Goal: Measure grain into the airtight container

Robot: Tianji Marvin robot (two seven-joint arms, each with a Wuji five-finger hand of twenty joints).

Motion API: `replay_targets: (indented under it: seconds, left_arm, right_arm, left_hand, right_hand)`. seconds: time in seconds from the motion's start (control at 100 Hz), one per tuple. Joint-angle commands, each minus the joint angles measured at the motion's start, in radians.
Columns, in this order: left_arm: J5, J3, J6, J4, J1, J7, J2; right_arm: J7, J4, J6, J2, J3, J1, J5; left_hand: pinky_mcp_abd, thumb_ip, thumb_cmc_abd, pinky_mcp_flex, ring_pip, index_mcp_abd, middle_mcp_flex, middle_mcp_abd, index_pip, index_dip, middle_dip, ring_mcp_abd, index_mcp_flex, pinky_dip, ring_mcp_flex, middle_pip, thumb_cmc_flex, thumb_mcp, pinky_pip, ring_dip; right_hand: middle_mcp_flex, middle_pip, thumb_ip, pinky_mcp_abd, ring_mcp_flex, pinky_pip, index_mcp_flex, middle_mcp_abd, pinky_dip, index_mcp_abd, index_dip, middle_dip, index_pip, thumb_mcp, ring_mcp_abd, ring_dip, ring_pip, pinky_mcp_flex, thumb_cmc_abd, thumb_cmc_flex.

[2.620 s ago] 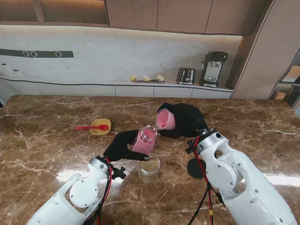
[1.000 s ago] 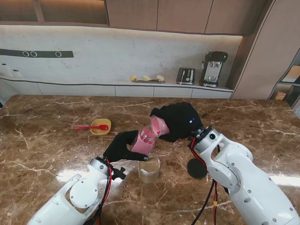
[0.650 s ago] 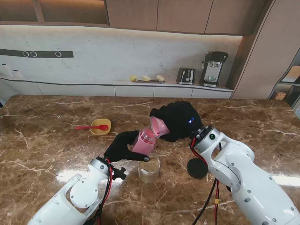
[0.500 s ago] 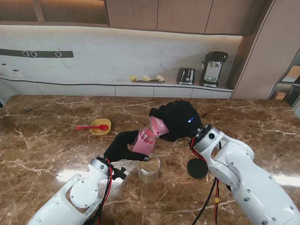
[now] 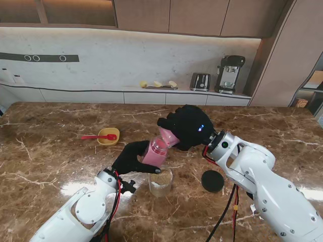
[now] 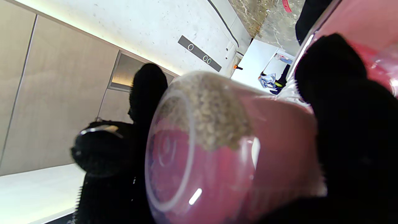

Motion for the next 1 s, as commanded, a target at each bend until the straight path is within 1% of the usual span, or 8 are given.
replay_targets:
  seconds: [0.0, 0.3, 0.55, 0.82, 0.99]
  left_arm:
    - [0.001, 0.004, -0.007, -0.010, 0.000, 0.002, -0.005]
    - [-0.002, 0.005, -0.003, -0.011, -0.002, -0.001, -0.004]
    - [-0.008, 0.013, 0.006, -0.006, -0.009, 0.000, -0.007]
    - [-0.011, 0.020, 0.013, -0.003, -0.015, 0.003, -0.009]
    - [-0.012, 0.023, 0.018, -0.003, -0.016, 0.006, -0.010]
  right_arm:
    - [0.007, 0.005, -0.005, 0.009, -0.006, 0.004, -0.013]
    - [-0.028, 0.012, -0.002, 0.024, -0.025, 0.036, -0.082]
    - [-0.074, 0.027, 0.005, 0.039, -0.049, 0.064, -0.141]
    - [-0.100, 0.034, 0.016, 0.049, -0.060, 0.081, -0.178]
    - [-0.106, 0.038, 0.021, 0.050, -0.066, 0.086, -0.182]
  left_hand:
    - [-0.023, 0.020, 0.460, -0.004, 0.023, -0.345, 0.125, -0.168, 0.348, 0.100, 0.063, -0.064, 0.247, 0.021, 0.034, 0.157, 0.236, 0.492, 0.037, 0.006]
    - [-0.018, 0.020, 0.458, -0.004, 0.024, -0.339, 0.126, -0.164, 0.346, 0.099, 0.063, -0.059, 0.249, 0.021, 0.035, 0.156, 0.236, 0.494, 0.038, 0.006]
    - [-0.018, 0.020, 0.456, -0.002, 0.026, -0.336, 0.127, -0.162, 0.343, 0.098, 0.064, -0.059, 0.249, 0.022, 0.037, 0.156, 0.237, 0.495, 0.040, 0.007]
    - [-0.021, 0.019, 0.455, -0.002, 0.027, -0.336, 0.125, -0.164, 0.341, 0.098, 0.067, -0.061, 0.246, 0.022, 0.037, 0.155, 0.235, 0.496, 0.041, 0.006]
    - [-0.022, 0.020, 0.454, 0.000, 0.028, -0.338, 0.126, -0.165, 0.342, 0.098, 0.067, -0.061, 0.246, 0.022, 0.038, 0.156, 0.235, 0.497, 0.043, 0.006]
  right_hand:
    - [0.022, 0.001, -0.037, -0.197, 0.110, 0.075, 0.025, -0.017, 0.019, -0.080, -0.003, -0.014, 0.022, 0.191, -0.198, 0.053, 0.189, 0.048, 0.214, 0.119]
    - [0.027, -0.003, -0.039, -0.205, 0.115, 0.074, 0.027, -0.022, 0.019, -0.085, -0.002, -0.013, 0.019, 0.190, -0.204, 0.054, 0.190, 0.054, 0.220, 0.117]
    - [0.025, -0.005, -0.039, -0.210, 0.116, 0.074, 0.025, -0.025, 0.019, -0.087, -0.001, -0.012, 0.017, 0.190, -0.210, 0.055, 0.191, 0.056, 0.218, 0.110]
    - [0.025, -0.006, -0.039, -0.217, 0.116, 0.071, 0.024, -0.027, 0.019, -0.090, 0.001, -0.011, 0.015, 0.194, -0.215, 0.056, 0.190, 0.057, 0.212, 0.104]
    - [0.024, -0.008, -0.039, -0.221, 0.118, 0.071, 0.025, -0.029, 0.019, -0.091, 0.001, -0.011, 0.014, 0.195, -0.217, 0.056, 0.190, 0.060, 0.211, 0.102]
